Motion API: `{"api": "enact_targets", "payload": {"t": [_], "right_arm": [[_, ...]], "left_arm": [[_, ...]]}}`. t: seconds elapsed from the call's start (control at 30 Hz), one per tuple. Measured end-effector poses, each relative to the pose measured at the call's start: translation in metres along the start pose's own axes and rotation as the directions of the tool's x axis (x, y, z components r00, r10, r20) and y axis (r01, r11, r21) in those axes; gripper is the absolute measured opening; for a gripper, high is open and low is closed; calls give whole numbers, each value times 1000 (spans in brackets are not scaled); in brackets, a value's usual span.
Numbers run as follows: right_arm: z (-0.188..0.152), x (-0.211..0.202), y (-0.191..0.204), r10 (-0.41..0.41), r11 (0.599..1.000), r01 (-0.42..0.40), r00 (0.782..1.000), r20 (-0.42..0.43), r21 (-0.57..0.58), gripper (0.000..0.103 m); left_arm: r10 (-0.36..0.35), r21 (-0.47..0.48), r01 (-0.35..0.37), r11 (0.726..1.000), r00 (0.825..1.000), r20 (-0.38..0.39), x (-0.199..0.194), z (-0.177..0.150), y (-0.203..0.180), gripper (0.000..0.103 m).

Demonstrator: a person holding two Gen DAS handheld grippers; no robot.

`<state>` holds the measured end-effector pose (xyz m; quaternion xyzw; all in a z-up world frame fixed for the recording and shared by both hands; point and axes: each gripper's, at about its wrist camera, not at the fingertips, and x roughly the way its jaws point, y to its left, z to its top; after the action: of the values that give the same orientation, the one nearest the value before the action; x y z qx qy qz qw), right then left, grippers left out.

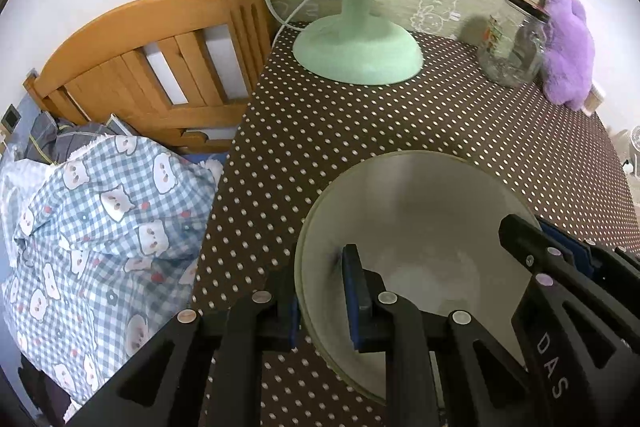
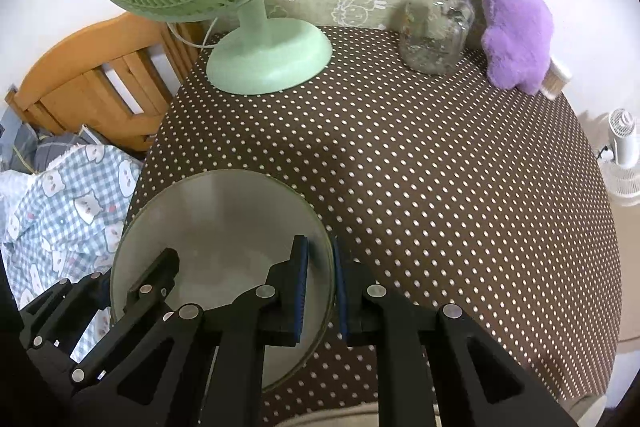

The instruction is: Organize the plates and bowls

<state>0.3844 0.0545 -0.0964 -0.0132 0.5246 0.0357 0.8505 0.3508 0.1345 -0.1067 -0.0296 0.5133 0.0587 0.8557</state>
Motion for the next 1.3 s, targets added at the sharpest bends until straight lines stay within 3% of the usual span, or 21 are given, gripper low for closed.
{"api": "enact_targets", "payload": {"t": [0.5, 1.3], "right_arm": [[-20, -51, -48, -19, 999, 18, 999, 42, 30, 16], [-69, -146, -149, 9, 1000, -12, 994, 110, 26, 16]], "left_arm": [[-29, 30, 27, 999, 999, 38, -44, -12, -48, 15], [-3, 13, 1, 1000, 994, 105, -133, -54, -142, 15]]}}
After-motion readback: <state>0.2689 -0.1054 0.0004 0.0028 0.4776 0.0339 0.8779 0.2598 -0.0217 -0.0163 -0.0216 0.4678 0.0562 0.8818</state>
